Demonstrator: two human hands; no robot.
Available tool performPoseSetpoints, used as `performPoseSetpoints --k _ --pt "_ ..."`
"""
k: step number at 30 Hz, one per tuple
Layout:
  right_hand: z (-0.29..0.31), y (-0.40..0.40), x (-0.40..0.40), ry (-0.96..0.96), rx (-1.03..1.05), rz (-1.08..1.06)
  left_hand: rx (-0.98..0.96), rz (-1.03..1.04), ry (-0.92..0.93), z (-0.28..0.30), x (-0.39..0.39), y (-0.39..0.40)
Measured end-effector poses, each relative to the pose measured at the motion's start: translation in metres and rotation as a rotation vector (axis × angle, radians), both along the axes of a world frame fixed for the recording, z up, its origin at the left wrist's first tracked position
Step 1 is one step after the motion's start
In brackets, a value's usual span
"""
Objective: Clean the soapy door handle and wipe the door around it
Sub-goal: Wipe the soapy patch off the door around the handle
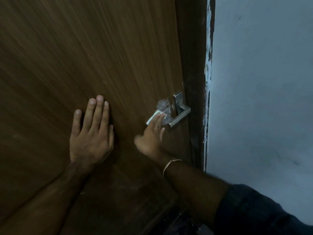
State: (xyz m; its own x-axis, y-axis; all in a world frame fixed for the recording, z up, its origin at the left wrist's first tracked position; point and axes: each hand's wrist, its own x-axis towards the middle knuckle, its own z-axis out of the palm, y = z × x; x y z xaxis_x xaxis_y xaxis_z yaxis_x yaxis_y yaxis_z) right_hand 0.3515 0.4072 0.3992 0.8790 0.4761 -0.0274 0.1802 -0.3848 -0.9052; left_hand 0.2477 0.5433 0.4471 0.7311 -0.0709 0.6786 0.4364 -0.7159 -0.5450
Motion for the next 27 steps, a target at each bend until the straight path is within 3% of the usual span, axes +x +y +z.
performPoseSetpoints --k 5,9,13,17,21,25,27 --pt "-0.007 -0.007 -0.017 -0.210 -0.067 -0.080 0.023 -0.008 -0.029 -0.002 -0.001 -0.001" --pt "0.018 -0.005 0.006 -0.042 0.018 0.042 0.022 -0.008 -0.025 -0.001 0.000 -0.002" --pt "0.013 -0.014 0.000 -0.215 -0.013 0.042 0.044 -0.013 -0.041 -0.002 -0.002 -0.003" --pt "0.036 -0.006 0.025 -0.033 0.098 0.023 -0.002 -0.018 -0.021 -0.001 0.000 0.000" --pt "0.020 -0.015 0.024 -0.192 0.047 0.036 0.007 -0.014 -0.028 -0.003 -0.001 0.001" --pt "0.033 -0.013 0.043 0.041 0.081 -0.036 -0.006 -0.016 -0.014 -0.002 -0.001 -0.002" --pt "0.033 -0.013 0.037 -0.040 0.084 -0.038 -0.012 -0.022 -0.015 -0.002 -0.001 -0.002"
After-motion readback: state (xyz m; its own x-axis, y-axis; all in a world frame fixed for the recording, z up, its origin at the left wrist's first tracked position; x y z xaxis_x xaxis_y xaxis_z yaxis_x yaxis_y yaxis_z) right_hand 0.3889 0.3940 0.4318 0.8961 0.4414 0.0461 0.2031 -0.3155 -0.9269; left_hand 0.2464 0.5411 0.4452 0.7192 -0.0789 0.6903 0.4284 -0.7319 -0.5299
